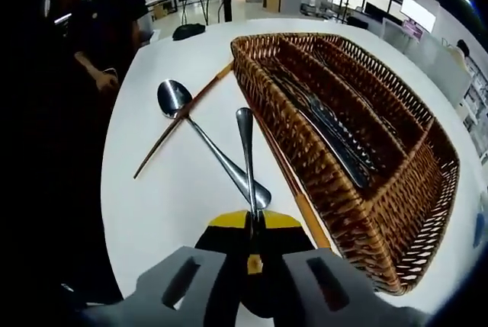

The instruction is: Arrange the knives, forks, and spoons in their matching storage slots by inserting each utensil handle-first until every utensil is classified and aligned in the correct compartment

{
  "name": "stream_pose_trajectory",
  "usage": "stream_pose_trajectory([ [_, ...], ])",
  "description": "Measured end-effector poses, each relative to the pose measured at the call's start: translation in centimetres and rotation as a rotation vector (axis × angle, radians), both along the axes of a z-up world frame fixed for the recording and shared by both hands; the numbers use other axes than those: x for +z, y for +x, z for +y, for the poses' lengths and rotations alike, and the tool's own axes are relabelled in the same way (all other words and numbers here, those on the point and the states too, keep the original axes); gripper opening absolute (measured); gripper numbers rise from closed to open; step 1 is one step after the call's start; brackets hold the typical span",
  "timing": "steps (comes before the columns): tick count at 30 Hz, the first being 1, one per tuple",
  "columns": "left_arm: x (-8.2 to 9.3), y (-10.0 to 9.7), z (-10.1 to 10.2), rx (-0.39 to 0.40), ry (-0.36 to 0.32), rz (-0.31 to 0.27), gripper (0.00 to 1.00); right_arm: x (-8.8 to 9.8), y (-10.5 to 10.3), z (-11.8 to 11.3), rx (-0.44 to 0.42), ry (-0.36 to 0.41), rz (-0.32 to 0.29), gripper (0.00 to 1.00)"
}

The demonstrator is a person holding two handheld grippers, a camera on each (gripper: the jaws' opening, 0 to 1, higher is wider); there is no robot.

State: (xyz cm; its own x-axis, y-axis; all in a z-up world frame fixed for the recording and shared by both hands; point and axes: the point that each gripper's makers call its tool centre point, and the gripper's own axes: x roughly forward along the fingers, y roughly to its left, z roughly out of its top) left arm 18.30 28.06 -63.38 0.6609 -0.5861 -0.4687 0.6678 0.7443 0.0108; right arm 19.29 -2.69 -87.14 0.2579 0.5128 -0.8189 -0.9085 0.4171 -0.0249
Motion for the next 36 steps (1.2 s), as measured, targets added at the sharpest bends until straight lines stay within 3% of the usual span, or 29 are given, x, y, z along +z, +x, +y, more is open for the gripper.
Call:
stream_pose_trajectory([
  [3,0.0,0.1,0.0,-0.001,0.004,0.001,1.00,0.0,-0.1,0.1,0.066,-0.042,-0.019,0.02],
  [17,-0.1,0.3,-0.1,-0.007,0.004,-0.002,1.00,1.2,0.1,0.2,0.115,-0.054,-0.043,0.00],
  [24,0.1,0.5,-0.2,-0.017,-0.001,-0.011,1.00,3.5,-0.2,1.0,0.170,-0.070,-0.092,0.00],
  [29,0.2,0.5,-0.2,-0.023,-0.004,-0.016,1.00,5.2,0.0,1.2,0.160,-0.059,-0.107,0.00],
  [36,0.3,0.6,-0.3,-0.035,-0.008,-0.021,1.00,8.6,0.1,2.0,0.188,-0.046,-0.154,0.00],
])
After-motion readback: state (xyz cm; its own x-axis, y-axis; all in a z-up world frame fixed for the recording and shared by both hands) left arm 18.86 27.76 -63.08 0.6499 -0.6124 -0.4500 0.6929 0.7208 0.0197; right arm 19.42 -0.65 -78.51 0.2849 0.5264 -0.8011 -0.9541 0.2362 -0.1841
